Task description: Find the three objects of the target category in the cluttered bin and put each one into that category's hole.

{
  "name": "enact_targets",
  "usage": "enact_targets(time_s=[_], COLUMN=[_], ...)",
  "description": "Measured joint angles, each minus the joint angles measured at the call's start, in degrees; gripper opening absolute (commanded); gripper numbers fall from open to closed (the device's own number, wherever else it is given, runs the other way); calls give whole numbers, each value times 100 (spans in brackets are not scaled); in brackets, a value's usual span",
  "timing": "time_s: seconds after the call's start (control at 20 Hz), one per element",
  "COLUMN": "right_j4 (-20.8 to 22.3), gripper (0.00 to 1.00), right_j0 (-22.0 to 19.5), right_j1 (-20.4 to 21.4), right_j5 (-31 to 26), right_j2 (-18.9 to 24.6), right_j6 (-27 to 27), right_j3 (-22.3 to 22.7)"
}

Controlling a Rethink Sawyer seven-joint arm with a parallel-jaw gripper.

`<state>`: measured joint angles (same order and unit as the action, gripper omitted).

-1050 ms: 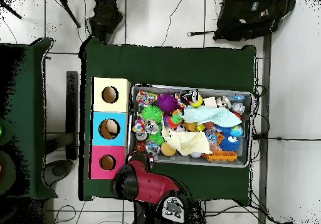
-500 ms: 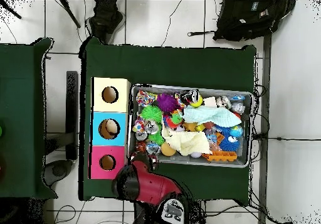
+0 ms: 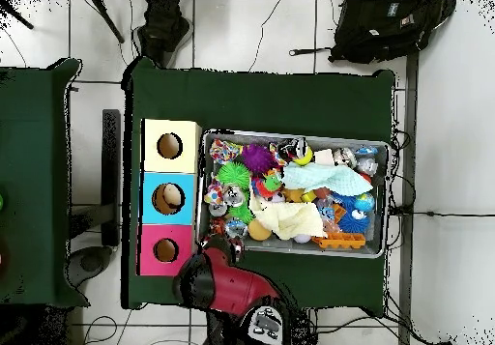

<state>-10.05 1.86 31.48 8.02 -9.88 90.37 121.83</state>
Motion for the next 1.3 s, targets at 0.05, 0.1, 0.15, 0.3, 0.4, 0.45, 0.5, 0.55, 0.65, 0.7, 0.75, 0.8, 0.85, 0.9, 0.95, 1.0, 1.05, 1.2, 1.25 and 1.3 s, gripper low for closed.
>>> enact_targets(time_s=[0.05,0.1,0.15,0.3,0.4,0.45,0.5,0.55,0.65,0.7,0.75,0.8,0.85,0.9,0.95,1.0,1.05,1.2,1.25,1.3], right_j4=[-4,-14,-32,-55,-87,-99,-126,-138,-177,-184,-191,-193,-193,-193,-193,-193,-194,-184,-176,-156], gripper=[100,100,100,100,100,100,100,100,100,100,100,100,100,100,100,100,100,0,0,0], right_j0=[4,15,42,72,103,111,127,132,142,141,141,141,141,141,141,141,141,135,126,106], right_j1=[-5,-18,-50,-95,-140,-151,-176,-187,-242,-259,-276,-321,-335,-352,-370,-394,-403,-456,-461,-469], right_j5=[5,16,45,95,168,189,235,250,302,322,345,412,432,455,479,503,513,614,628,649], right_j2=[-2,-3,-7,-10,-12,-12,-12,-12,-12,-12,-12,-12,-12,-11,-11,-11,-11,-8,-9,-10], right_j6=[0,0,0,0,0,0,0,0,0,0,0,0,0,0,0,0,0,0,0,0], right_j3=[0,0,0,0,0,0,0,0,-1,0,-1,0,-1,-1,-1,-1,-2,-1,-1,-2])
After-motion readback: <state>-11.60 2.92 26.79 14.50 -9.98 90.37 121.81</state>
